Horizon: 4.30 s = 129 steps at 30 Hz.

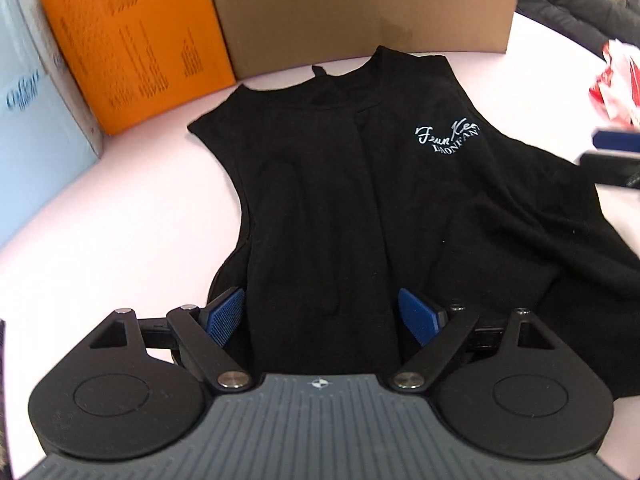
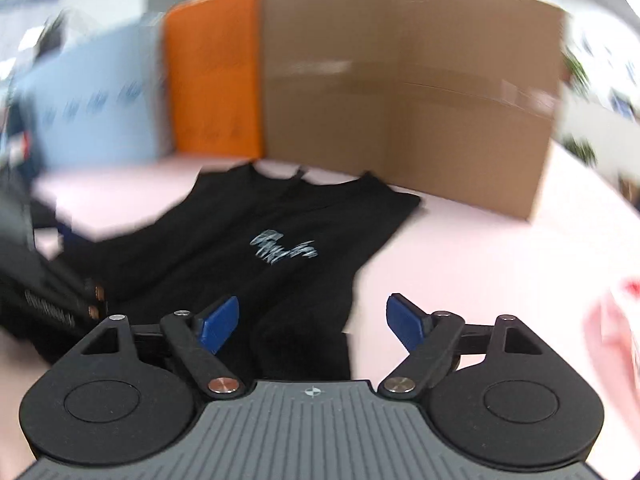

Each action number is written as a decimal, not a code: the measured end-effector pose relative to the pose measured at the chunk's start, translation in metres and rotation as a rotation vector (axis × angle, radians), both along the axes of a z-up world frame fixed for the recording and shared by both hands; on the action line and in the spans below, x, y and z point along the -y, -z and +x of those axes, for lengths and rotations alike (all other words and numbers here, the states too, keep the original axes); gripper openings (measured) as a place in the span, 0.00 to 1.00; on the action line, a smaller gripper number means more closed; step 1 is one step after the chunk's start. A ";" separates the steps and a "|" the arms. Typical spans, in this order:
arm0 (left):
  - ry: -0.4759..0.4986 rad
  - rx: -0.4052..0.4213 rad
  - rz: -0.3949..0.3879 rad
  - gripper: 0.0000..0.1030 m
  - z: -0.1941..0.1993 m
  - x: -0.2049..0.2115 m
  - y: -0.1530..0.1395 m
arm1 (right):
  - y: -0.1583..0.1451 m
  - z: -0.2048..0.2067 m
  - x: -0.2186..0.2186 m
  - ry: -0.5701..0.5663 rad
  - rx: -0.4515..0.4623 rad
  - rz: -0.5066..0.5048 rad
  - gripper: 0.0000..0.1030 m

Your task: Fold clothes

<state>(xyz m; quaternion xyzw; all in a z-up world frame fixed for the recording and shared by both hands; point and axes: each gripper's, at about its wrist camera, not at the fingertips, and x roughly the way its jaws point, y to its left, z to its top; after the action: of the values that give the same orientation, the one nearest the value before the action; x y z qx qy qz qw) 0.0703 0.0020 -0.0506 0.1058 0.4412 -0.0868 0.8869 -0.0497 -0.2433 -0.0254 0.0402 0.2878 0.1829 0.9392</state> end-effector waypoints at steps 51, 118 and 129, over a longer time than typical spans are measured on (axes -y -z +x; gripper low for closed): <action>-0.063 -0.031 -0.015 1.00 0.008 -0.005 0.008 | 0.012 0.013 -0.024 -0.088 -0.098 -0.254 0.17; -0.523 -0.132 -0.605 0.02 0.028 -0.191 0.008 | 0.007 0.003 -0.017 -0.197 -0.126 -0.266 0.80; -0.539 -0.141 -0.420 0.09 0.030 -0.224 -0.001 | -0.006 0.007 -0.014 -0.253 -0.156 -0.295 0.80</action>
<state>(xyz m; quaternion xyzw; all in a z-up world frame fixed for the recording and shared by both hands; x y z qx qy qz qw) 0.1005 0.2263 -0.0492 -0.2053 0.4858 0.0546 0.8479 -0.0431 -0.2288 -0.0190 -0.1204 0.3862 0.2516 0.8792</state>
